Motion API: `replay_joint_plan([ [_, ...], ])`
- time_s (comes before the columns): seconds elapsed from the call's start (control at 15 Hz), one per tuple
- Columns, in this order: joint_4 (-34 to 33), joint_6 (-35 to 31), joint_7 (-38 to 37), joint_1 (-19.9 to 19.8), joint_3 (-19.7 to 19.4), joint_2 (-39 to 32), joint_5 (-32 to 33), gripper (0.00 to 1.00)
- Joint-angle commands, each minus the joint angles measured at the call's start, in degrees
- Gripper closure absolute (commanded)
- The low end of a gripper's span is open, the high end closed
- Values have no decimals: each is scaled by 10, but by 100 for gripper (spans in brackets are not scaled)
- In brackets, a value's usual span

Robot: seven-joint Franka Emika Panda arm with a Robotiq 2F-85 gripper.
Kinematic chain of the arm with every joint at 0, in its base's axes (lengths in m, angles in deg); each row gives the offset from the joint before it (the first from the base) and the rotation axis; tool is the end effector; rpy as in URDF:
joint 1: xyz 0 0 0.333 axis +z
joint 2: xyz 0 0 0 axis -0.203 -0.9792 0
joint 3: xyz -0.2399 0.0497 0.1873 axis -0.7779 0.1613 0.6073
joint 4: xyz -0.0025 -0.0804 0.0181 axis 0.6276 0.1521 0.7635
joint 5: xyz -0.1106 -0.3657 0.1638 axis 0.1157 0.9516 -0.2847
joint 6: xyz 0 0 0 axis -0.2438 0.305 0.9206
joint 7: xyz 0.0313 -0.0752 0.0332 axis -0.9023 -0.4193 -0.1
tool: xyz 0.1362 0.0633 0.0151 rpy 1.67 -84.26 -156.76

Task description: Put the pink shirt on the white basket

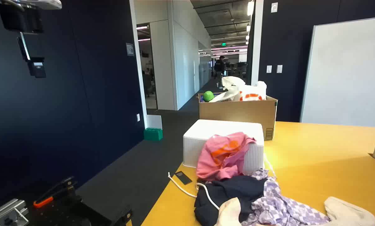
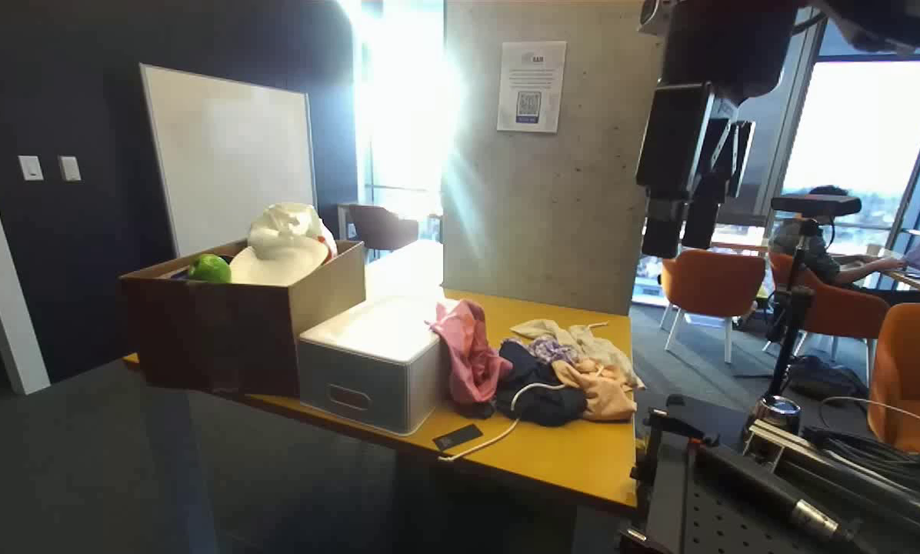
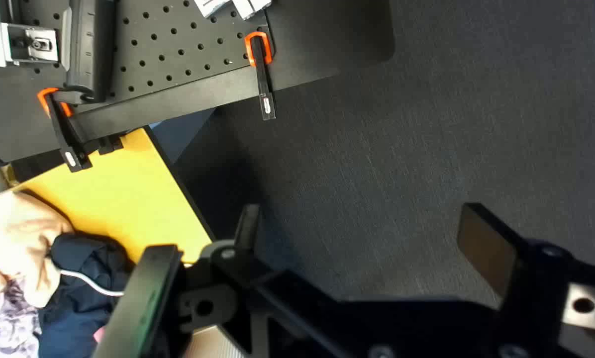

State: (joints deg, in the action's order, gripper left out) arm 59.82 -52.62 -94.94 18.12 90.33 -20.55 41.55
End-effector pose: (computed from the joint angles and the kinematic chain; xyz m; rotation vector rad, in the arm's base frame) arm 0.3758 0.1745 0.4094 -3.0760 0.3026 -0.0262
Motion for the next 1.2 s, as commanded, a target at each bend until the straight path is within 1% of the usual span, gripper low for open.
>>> replay_joint_plan([
  [0.0,-1,1,-2,4,-4,-1,2,0],
  [0.4,-1,1,-2,4,-4,-1,2,0],
  [0.47,-7,-12,-5,-5,-4,-16,8,0],
  [0.6,-7,-39,-12,-19,-10,-17,17,0],
  [0.73,-4,-78,-13,-40,-21,-16,35,0],
  [0.87,-11,-121,-4,-66,-38,-32,57,0],
  [1.0,-30,-164,12,-92,-62,-69,78,0],
  [1.13,-66,-209,42,-113,-92,-135,92,0],
])
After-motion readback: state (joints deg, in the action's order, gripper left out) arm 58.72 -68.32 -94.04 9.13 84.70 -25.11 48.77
